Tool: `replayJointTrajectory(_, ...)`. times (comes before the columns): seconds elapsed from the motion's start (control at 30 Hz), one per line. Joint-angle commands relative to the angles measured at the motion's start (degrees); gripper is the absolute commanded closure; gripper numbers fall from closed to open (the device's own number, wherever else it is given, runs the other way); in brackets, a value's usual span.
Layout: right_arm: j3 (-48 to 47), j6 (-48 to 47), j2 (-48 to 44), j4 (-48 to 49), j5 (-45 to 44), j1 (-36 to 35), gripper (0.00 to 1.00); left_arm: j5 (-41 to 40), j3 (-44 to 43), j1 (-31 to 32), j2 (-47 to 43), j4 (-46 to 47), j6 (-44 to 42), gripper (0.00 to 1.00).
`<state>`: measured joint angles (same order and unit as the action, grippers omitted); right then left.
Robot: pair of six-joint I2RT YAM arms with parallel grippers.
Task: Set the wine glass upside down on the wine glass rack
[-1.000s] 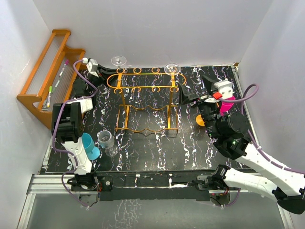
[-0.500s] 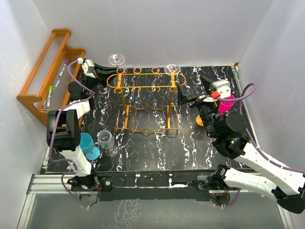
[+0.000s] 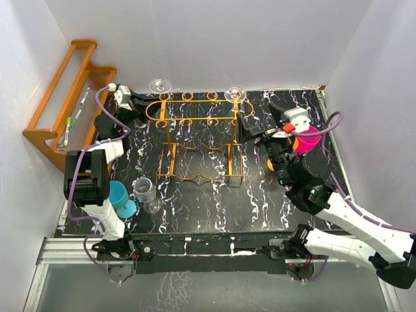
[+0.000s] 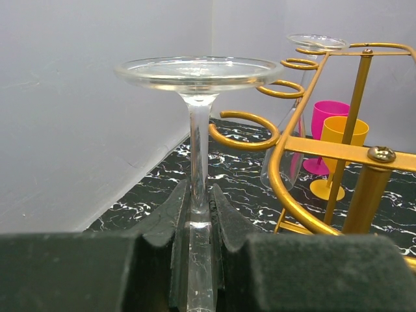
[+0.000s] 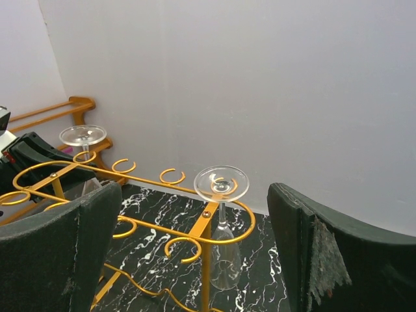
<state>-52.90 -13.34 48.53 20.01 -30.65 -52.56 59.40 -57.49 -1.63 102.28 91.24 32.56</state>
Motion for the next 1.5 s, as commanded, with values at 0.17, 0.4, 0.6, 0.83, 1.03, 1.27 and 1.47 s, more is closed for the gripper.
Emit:
replayJointTrajectory(0.17,-0.74,0.48,1.35,3.71,0.97,-0.26,0.02,0.37,-1.47,1.93,-2.45,11.94,-1.16,1.0)
replayJointTrajectory(0.4,-0.16,0.54,1.21,5.08,0.35,-0.27,0.02,-0.34,-2.09,2.42,-1.94,11.96,-1.46,1.0)
replayJointTrajectory(0.6,-0.02,0.39,2.4,5.42,-1.2,-0.26,0.02,-0.36,-1.01,2.42,-3.23,11.94,-2.0,1.0)
replayJointTrajectory(0.83,-0.37,0.37,3.19,6.08,-3.24,-0.09,0.01,0.94,1.22,2.46,-4.78,12.04,-3.47,1.0)
replayJointTrajectory(1.03,-0.28,0.64,3.61,6.47,-2.86,0.18,0.01,0.67,3.8,2.37,-6.2,12.03,-6.82,1.0)
replayJointTrajectory(1.27,-0.58,1.13,4.02,7.07,-2.82,0.61,0.01,1.52,5.73,2.36,-7.86,12.03,-7.9,1.0)
replayJointTrajectory(1.47,-0.61,1.62,4.01,7.13,-2.51,0.7,0.01,0.87,7.74,2.34,-8.77,11.91,-9.95,1.0)
